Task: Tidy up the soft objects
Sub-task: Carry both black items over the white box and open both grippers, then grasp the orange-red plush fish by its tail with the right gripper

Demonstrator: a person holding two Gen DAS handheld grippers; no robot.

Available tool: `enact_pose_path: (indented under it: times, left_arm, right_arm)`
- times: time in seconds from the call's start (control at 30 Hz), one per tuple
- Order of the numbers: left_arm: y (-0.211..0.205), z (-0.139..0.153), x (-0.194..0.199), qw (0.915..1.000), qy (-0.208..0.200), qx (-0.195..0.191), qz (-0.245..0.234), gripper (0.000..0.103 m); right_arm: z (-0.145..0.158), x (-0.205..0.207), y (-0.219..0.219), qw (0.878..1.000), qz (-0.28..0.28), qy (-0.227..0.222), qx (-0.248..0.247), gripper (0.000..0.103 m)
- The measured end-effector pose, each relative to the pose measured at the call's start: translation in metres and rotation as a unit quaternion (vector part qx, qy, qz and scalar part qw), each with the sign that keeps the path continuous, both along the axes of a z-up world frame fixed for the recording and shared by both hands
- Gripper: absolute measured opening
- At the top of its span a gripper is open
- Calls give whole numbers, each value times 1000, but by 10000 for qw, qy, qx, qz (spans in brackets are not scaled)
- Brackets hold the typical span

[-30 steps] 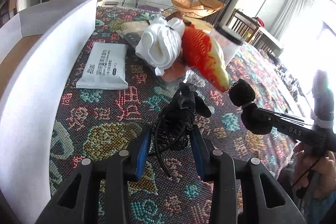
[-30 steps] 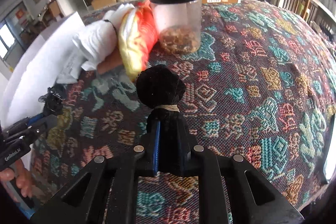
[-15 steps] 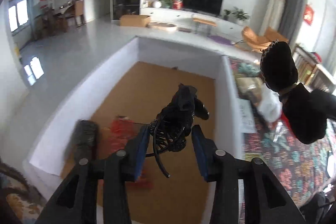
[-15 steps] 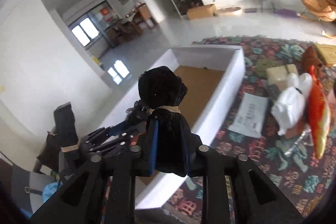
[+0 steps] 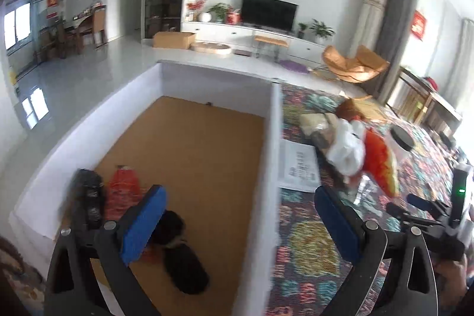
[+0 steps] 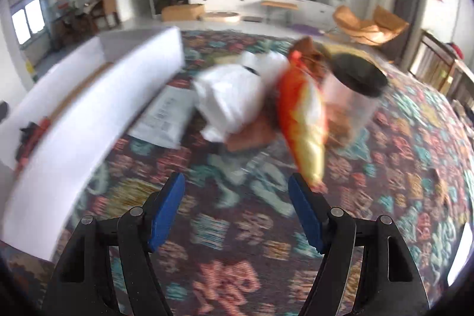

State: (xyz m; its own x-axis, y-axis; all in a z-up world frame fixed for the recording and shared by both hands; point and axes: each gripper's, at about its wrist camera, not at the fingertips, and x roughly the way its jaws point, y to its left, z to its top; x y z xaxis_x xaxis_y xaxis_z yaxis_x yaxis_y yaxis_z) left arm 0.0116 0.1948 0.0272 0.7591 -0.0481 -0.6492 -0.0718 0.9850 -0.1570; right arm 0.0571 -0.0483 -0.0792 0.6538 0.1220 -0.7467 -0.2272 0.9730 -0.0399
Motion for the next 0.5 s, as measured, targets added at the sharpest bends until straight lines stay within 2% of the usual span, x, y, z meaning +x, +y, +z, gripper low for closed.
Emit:
enact_pose_path:
  times: [0.1,0.2,0.3,0.4,0.5]
  left_arm:
    - [-63,-16,5,9965,175,45,-812,102]
    - [-110,-54,20,9905,634,108,-1216,102]
    - [-136,-94,37,9853,1066,279,-1303,102]
    - [-144,-116,51,9842,1114,625,-1222,102]
    - [-141,-128,66,9838,1155,795,-1121,102]
  right_arm:
    - [-29,1,-49,9974,-660,114,-269,75]
    - [-46,1,-82,9928,-1125,216,-356,75]
    - [-57,-3,-99,9910,-1308,202,-222,77]
    - [-57,-7,-107,9905,-1363,138,-68,79]
    - [-57,-7,-112,9897,-1419,166,51,82]
